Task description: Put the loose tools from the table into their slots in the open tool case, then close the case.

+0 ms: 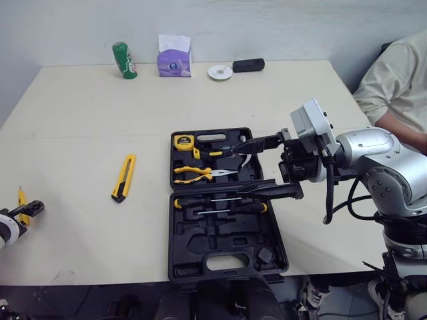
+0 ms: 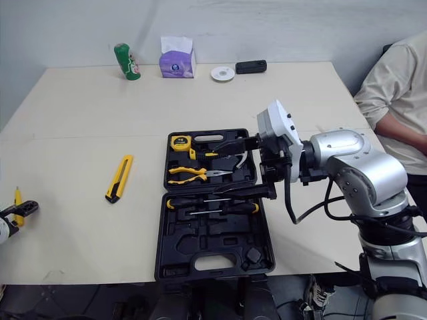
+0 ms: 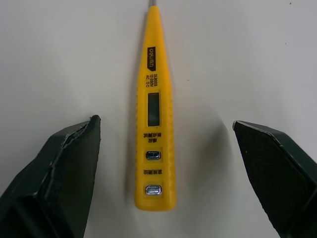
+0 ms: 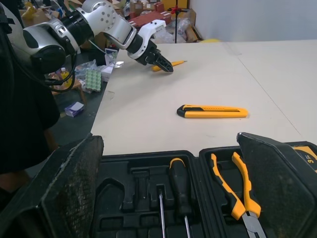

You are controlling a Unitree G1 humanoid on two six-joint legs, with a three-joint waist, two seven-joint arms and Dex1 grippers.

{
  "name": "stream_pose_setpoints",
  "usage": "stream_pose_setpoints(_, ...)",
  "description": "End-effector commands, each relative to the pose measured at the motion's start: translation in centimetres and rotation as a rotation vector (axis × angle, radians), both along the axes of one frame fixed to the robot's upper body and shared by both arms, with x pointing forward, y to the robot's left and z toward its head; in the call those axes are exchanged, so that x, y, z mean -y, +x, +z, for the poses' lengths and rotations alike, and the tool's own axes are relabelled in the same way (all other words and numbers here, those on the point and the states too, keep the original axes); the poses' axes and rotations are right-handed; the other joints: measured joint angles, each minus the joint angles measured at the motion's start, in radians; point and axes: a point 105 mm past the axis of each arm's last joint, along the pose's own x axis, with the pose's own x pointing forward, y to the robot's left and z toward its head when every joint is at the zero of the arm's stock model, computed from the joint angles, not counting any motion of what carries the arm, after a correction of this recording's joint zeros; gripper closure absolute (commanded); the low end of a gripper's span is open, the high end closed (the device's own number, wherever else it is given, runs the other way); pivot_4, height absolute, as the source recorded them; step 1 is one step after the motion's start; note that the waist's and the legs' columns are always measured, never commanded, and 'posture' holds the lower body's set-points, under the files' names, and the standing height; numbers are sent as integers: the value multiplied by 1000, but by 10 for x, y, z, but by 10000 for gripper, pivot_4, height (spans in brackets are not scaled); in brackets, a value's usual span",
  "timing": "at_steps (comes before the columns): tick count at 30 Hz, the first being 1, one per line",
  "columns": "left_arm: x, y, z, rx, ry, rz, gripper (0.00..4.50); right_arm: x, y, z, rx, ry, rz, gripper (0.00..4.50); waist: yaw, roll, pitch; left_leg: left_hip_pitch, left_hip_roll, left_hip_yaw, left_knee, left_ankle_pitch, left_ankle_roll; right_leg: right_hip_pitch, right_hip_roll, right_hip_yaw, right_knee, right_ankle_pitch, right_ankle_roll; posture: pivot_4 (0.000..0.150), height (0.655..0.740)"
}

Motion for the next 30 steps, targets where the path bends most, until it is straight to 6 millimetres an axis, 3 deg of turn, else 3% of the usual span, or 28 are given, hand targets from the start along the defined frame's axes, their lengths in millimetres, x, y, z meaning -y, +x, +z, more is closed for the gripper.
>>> stream_pose_setpoints(1,1,1,-10,-51,-26,-13,0,0,-6,8,58,16,19,450,1,0,0,0,0,0,0,0,0,0,0,0,0,0,0,1500,7278)
stream_pose_setpoints(2,1,2,-10,-54,-26,-18,0,-1,-6,8,59,19,18,450,2,0,0,0,0,0,0,0,0,0,0,0,0,0,0,1500,7278)
stream_pose_setpoints(5,3,5,-9,-51,-26,-38,8239,-1,-6,8,59,23,15,0,2,2,0,0,0,0,0,0,0,0,0,0,0,0,0,1500,7278)
stream_pose_setpoints(12,8,10,-8,-37,-9,-79,38425,-1,-7,8,66,30,-3,0,8,2,0,-1,-1,0,0,0,0,0,-2,0,0,0,0,1500,7278)
stream_pose_setpoints(18,5,12,1,-28,55,-94,39719,-1,-7,8,65,36,-5,0,11,2,0,-1,-1,0,0,0,0,0,-2,0,0,0,0,1500,7278)
stream_pose_setpoints(21,10,18,25,22,199,-183,39719,1,-7,7,65,35,-11,0,11,2,0,-1,-1,0,0,0,0,0,-2,0,0,0,0,1500,7278)
stream_pose_setpoints(25,53,26,60,84,355,-454,39719,4,-4,5,65,25,-32,0,2,-5,3,-2,-1,-1,0,0,0,0,-2,0,-1,0,0,1500,7278)
stream_pose_setpoints(30,126,26,82,121,392,-841,39719,13,-6,-1,33,0,-54,0,-1,-5,3,-2,-1,-1,-1,-1,0,-1,-2,0,-2,0,0,1500,7278)
